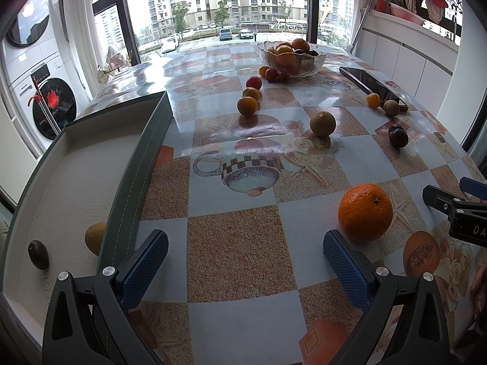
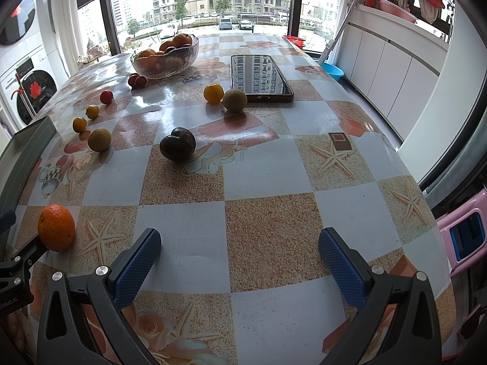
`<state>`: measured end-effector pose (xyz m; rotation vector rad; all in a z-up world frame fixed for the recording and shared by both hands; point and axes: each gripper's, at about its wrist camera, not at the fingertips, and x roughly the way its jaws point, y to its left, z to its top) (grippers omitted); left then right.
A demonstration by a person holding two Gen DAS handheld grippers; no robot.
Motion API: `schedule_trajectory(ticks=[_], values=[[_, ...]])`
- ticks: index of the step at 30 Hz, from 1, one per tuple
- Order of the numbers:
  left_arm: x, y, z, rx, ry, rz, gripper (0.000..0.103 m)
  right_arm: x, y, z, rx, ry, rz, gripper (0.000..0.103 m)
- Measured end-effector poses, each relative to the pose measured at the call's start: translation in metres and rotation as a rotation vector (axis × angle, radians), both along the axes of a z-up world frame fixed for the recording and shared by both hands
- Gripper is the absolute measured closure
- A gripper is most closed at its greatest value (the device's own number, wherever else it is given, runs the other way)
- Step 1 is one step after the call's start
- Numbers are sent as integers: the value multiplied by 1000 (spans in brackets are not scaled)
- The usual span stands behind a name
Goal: Organize fruits
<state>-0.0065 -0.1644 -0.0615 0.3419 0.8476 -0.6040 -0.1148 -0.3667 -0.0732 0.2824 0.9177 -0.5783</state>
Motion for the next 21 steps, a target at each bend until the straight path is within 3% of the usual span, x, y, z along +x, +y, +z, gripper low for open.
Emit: schedule_trajectory(ticks=[5, 14, 17, 21], values=[[-2, 1, 3, 10, 30, 3, 1, 2, 0, 0, 1, -1, 2, 0], [-27, -28, 28, -6, -54, -115, 1, 8, -7, 5, 62, 23, 44, 0], [-27, -48, 25, 24, -50, -145, 1, 13, -17, 10, 137, -23, 64, 0], [-25, -69, 16, 75, -36, -157, 1, 37, -22, 17, 152, -36, 103, 2]])
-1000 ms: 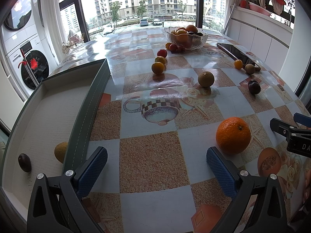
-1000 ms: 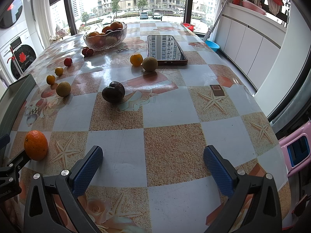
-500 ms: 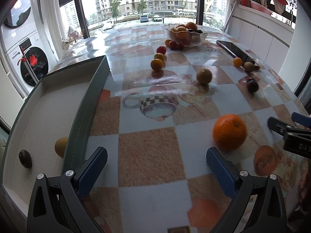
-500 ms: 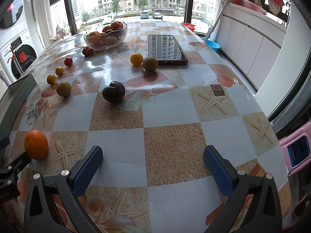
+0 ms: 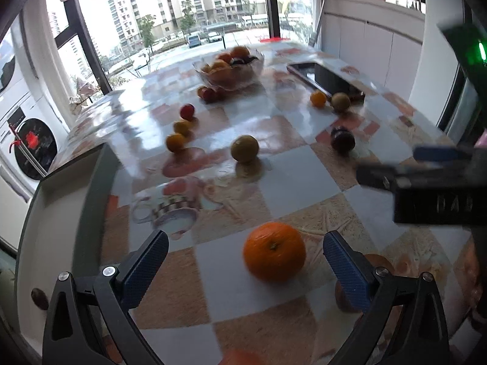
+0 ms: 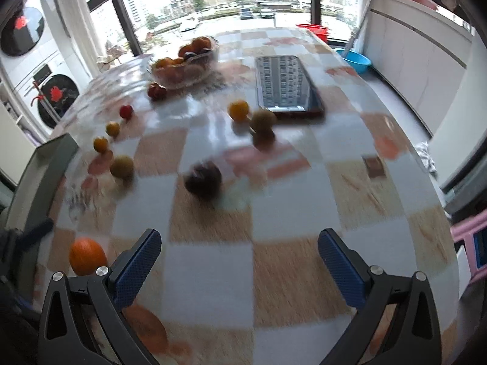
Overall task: Organize fruits
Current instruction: 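Grasp the orange with the left tool while the right grasps a dark plum, then carry the orange and plum into the white tray and release both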
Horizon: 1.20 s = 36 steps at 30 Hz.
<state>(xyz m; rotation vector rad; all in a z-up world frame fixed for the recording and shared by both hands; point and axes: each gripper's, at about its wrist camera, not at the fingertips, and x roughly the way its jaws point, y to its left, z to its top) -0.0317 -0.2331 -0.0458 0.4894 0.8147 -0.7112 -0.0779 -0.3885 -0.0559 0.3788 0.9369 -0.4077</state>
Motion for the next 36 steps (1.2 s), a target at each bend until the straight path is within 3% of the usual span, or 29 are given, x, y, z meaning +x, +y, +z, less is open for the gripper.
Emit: schedule_trajectory(ticks=[3, 5, 7, 9, 10, 12, 13, 19, 24, 36], values=[[1, -9, -4, 13, 11, 10, 1, 20, 1, -1, 7, 13, 34, 16], [3, -11, -7, 20, 22, 29, 13, 34, 4, -5, 16, 27, 60, 23], [7, -9, -8, 0, 59, 53, 14, 43, 9, -5, -20, 37, 72, 32], [10, -5, -9, -28, 94, 69, 27, 47, 13, -4, -43, 41, 79, 62], [10, -4, -9, -39, 117, 69, 34, 47, 13, -4, -41, 40, 81, 69], [9, -2, -8, -52, 134, 70, 49, 42, 12, -2, -12, 22, 84, 71], [7, -2, -7, -55, 135, 57, 62, 38, 11, -2, -1, 16, 82, 71], [4, 16, 2, -102, 173, 50, 63, 10, 12, 3, 60, -22, 94, 71], [5, 48, 28, -156, 122, 77, 63, -3, 20, 9, 85, -28, 96, 71], [52, 148, 55, -178, -2, 298, 63, 31, 94, 34, 70, -21, 241, 71]])
